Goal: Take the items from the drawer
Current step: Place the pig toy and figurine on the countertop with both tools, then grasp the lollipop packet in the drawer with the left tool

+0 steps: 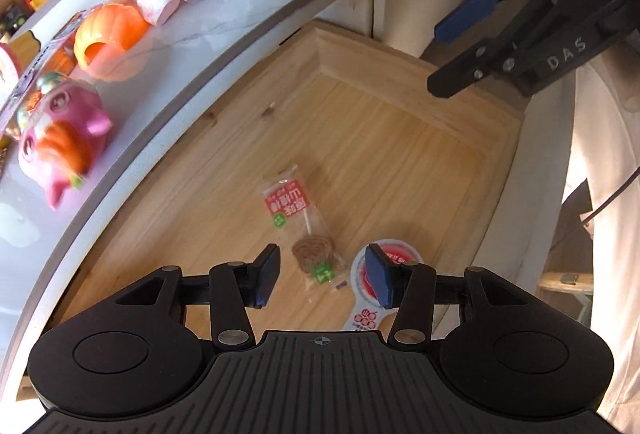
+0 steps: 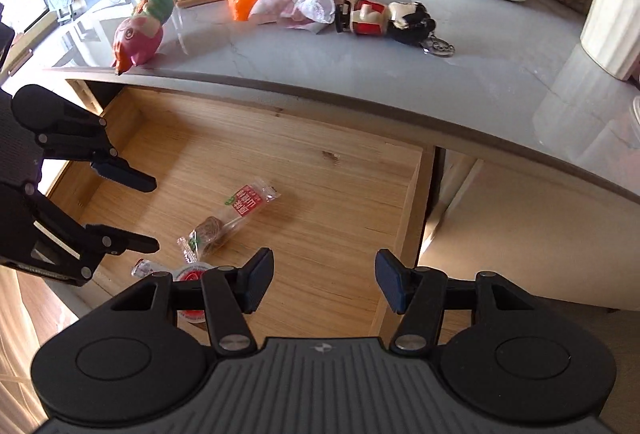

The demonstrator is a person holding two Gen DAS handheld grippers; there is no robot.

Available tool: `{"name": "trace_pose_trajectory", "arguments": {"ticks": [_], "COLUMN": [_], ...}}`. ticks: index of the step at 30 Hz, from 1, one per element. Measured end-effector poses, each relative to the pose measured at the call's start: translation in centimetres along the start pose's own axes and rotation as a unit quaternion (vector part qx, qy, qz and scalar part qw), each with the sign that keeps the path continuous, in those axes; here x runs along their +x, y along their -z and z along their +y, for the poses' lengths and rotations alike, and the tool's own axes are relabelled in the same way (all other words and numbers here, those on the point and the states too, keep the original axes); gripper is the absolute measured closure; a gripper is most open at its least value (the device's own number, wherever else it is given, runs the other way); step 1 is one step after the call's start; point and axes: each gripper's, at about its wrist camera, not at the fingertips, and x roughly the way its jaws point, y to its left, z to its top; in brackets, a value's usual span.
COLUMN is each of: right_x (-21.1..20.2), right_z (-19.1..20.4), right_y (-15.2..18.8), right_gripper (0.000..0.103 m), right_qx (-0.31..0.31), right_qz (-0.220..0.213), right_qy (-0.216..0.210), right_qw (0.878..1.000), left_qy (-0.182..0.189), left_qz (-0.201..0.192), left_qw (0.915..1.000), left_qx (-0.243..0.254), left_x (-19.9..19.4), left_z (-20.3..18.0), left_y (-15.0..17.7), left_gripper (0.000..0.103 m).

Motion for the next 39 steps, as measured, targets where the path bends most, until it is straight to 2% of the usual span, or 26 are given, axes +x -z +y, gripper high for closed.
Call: {"name": "trace_pose_trajectory", "arguments": {"ticks": [3,9,18,24,29,39], "right_x": [-0.2,-0.6,-0.4,-0.5,-0.6,-0.5], "right_z": [-1.5,-3.7,-2.7,-2.6,-2.8,-2.3], "right_y": [0.0,-0.2,-0.1,0.0,0.1,0.1], "right_gripper": [0.046,0.046,0.046,0.046,0.047,0.046], "right_qx": [0.036,0.101,0.073,0.071,0.071,0.058], "right_qz": [-0.003,-0.009,-0.008,-0.012,-0.012,-0.012], "right_qy": [-0.001,-0.02,-0.015,-0.018,-0.018,-0.009], "right_qw": [0.999,0.995,0.997,0.997,0.997,0.998], "left_qy": [0.004,-0.002,0.002,-0.03,-0.042,-0.021], "left_qz": [0.009,0.043,0.087,0.113,0.118,0.115], "left_qw": [0.9999,0.9986,0.9959,0.9917,0.9895,0.9867], "left_qx": [-0.003,0.03,-0.026,-0.054,-0.072,-0.113], "left_x": [0.4,2.5,7.3,10.3,11.3,11.0], "left_z": [0.6,0.5,1.3,1.6,2.0,3.2], "left_y": [-0.1,-0.9,-3.4,-4.1,-4.0,-3.1], "left_gripper": [0.051,0.051,0.051,0.05,0.048,0.048]}}
